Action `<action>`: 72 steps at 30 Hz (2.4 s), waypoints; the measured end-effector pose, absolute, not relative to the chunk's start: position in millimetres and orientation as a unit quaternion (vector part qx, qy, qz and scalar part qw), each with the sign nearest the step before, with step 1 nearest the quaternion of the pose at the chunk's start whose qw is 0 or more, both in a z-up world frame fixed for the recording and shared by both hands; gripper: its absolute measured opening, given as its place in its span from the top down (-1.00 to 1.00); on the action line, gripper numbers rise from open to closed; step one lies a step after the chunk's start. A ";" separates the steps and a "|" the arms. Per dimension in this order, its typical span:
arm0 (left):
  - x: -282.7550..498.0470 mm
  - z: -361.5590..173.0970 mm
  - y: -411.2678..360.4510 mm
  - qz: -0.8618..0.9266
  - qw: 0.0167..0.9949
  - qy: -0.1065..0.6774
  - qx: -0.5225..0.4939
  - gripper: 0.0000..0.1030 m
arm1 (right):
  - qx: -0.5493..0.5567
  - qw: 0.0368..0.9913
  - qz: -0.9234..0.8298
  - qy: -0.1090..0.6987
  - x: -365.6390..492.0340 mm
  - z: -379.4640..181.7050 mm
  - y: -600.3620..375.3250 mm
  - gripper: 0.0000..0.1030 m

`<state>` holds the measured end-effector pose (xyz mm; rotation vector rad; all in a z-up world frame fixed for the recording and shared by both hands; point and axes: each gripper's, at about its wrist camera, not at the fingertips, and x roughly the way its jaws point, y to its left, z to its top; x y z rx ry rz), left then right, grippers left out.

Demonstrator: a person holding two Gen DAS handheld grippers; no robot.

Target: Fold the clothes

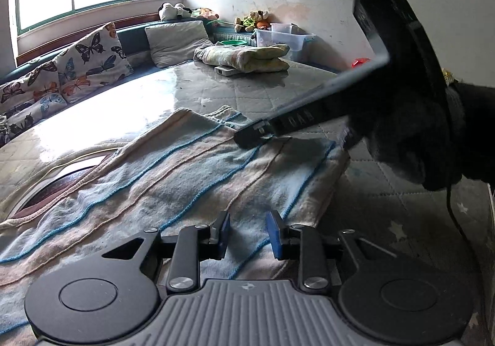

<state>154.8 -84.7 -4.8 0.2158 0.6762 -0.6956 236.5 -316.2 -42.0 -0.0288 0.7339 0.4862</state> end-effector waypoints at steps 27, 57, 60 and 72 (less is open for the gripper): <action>113.0 15.3 66.4 -0.110 0.936 0.335 0.004 0.37 | -0.039 0.890 0.270 0.365 239.5 -31.2 -257.4 0.61; 113.7 38.9 132.7 -0.060 0.950 0.304 -0.043 0.38 | -0.031 0.891 0.283 0.355 193.0 -50.3 -270.4 0.39; 154.6 37.8 132.5 -0.050 0.949 0.310 -0.033 0.39 | -0.030 0.890 0.283 0.356 193.2 -49.5 -270.6 0.39; 197.0 17.3 146.4 0.009 0.941 0.336 -0.028 0.58 | -0.019 0.887 0.287 0.361 195.2 -49.1 -275.2 0.39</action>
